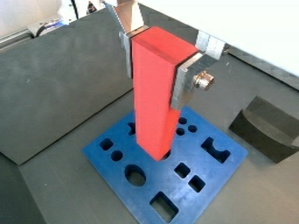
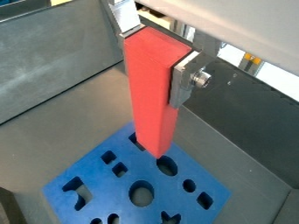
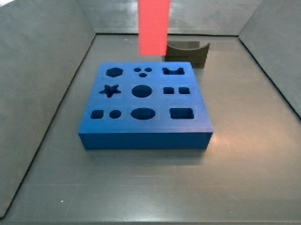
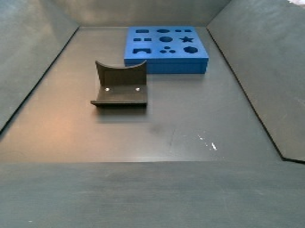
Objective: Insert the rectangle object.
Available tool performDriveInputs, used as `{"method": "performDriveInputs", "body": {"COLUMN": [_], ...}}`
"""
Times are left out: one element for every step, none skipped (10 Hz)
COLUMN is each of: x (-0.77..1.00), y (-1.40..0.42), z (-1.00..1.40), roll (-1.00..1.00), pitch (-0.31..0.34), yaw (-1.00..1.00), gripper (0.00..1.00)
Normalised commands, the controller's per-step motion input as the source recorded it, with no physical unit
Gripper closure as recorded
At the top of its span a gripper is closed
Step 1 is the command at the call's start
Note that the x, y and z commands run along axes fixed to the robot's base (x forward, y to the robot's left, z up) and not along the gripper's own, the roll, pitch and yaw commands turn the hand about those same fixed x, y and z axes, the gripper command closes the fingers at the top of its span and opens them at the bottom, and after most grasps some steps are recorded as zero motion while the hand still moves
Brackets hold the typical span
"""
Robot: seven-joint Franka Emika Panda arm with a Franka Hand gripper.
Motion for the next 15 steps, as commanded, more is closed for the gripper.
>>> {"method": "performDriveInputs", "body": {"x": [0.0, 0.19, 0.5, 0.61, 0.82, 0.87, 0.75, 0.65, 0.58, 0.53, 0.47, 0.52, 0.52, 0.56, 0.58], "y": [0.0, -0.5, -0.63, -0.57, -0.49, -0.33, -0.14, 0.0, 0.0, 0.0, 0.0, 0.0, 0.0, 0.0, 0.0], "z": [0.0, -0.47, -0.71, -0.69, -0.71, -0.65, -0.58, -0.6, -0.51, -0.45, -0.38, -0.33, -0.31, -0.34, -0.35], "roll": [0.0, 0.27, 0.29, 0.29, 0.26, 0.25, 0.17, 0.08, 0.09, 0.06, 0.04, 0.09, 0.16, 0.21, 0.24], "pitch": [0.0, 0.006, 0.0, 0.0, -0.004, 0.0, 0.024, 0.0, 0.0, 0.0, 0.0, 0.0, 0.017, 0.039, 0.049], "yaw": [0.0, -0.05, -0.07, -0.05, -0.01, -0.07, -0.07, -0.09, -0.12, -0.06, -0.02, 0.0, 0.0, 0.09, 0.11], "gripper": [1.0, 1.0, 1.0, 1.0, 1.0, 1.0, 1.0, 1.0, 1.0, 1.0, 1.0, 1.0, 1.0, 1.0, 1.0]}}
